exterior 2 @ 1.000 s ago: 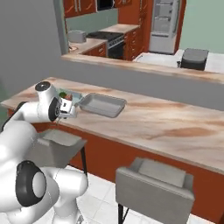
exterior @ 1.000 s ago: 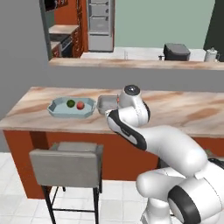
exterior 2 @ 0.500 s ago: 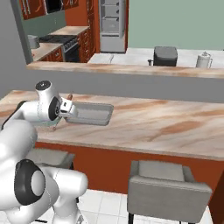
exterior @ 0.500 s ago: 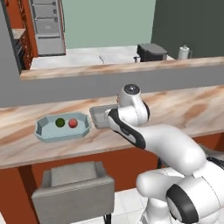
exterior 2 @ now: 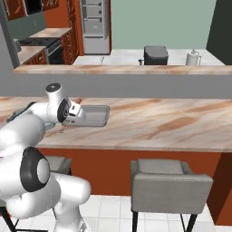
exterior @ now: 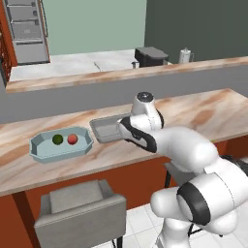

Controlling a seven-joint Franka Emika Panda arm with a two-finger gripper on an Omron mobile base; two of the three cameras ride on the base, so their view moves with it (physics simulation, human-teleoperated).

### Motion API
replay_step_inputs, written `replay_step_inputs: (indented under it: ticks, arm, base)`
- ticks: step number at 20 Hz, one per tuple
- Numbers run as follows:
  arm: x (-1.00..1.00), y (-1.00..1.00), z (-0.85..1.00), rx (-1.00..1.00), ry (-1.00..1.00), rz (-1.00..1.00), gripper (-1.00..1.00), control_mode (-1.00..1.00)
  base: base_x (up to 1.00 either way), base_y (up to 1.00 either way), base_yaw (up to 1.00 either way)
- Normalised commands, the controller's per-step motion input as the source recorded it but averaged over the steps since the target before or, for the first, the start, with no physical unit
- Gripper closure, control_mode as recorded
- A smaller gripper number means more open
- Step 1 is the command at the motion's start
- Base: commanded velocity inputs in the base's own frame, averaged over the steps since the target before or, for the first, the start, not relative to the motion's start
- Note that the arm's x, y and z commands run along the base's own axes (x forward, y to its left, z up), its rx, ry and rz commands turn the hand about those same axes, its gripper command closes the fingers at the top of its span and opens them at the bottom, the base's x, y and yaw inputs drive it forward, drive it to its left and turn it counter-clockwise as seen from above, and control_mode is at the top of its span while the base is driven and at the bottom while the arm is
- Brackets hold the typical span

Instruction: Place the cold items (peach and lime) from the fridge in one tupperware on the dining counter. Place the warm items (kebab skewer and hot dog) in the stove area in another tupperware.

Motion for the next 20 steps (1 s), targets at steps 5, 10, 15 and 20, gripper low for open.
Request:
replay_step_inputs:
  ticks: [5,10,15,20]
  arm:
    - [0.97,0.02,0.00,0.01,0.24,0.34,1.00,-1.00]
    - [0.53,0.07,0.00,-0.03,0.05,0.54,1.00,-1.00]
    - [0.21,0.17,-0.02,-0.09,0.04,0.47,1.00,-1.00]
    - [0.00,0.07,-0.20,-0.12,0.03,0.48,1.00,-1.00]
  base:
    - [0.00,0.00,0.00]
    - [0.00,0.00,0.00]
    - [0.00,0.00,0.00]
    - [0.00,0.00,0.00]
